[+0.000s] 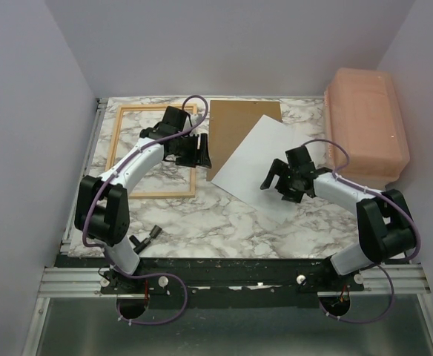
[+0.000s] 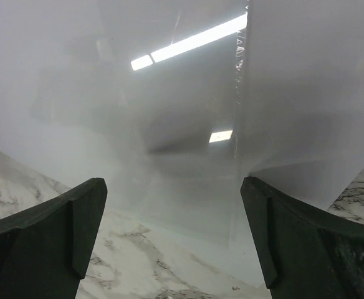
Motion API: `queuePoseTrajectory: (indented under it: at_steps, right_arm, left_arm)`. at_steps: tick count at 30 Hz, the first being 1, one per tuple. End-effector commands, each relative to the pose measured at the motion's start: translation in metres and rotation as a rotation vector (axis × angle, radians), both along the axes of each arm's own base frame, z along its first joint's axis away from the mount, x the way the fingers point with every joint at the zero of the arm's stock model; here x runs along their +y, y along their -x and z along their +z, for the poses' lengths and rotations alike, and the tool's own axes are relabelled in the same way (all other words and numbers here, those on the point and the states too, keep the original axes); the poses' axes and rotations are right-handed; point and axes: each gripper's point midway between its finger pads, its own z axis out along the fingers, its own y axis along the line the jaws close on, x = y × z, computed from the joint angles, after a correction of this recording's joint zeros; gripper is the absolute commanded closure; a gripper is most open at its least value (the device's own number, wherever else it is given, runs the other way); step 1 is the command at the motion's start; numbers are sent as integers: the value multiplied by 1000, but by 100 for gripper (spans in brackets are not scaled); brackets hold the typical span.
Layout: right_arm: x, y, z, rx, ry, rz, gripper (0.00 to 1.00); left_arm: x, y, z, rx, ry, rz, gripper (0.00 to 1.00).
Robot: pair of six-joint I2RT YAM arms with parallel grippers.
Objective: Put the photo into the frame
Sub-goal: Pick up the photo frame item at the center of the board.
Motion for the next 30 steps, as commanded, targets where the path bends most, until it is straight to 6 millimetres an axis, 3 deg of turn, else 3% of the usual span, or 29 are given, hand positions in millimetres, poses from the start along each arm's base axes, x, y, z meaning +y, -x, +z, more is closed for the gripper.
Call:
queuePoseTrajectory:
  at_steps: [1,8,17,25,30]
  right_arm:
    - [11,9,-16,52,-128,15,0]
    - [20,6,-5,-18,-324,25,1]
    - [41,-11,50,-226,-491,79,3]
    - [42,-19,84,-358,-547,73,5]
    - [50,-21,85,-360,-605,83,7]
  left_arm:
    - [-14,2,-5,23,35,-46,36]
    - [-16,2,-6,32,32,-50,37]
    - [-16,1,-7,40,27,-49,38]
    - [-12,-1,-8,45,1,-35,39]
    - [-11,-1,-9,48,-4,-31,39]
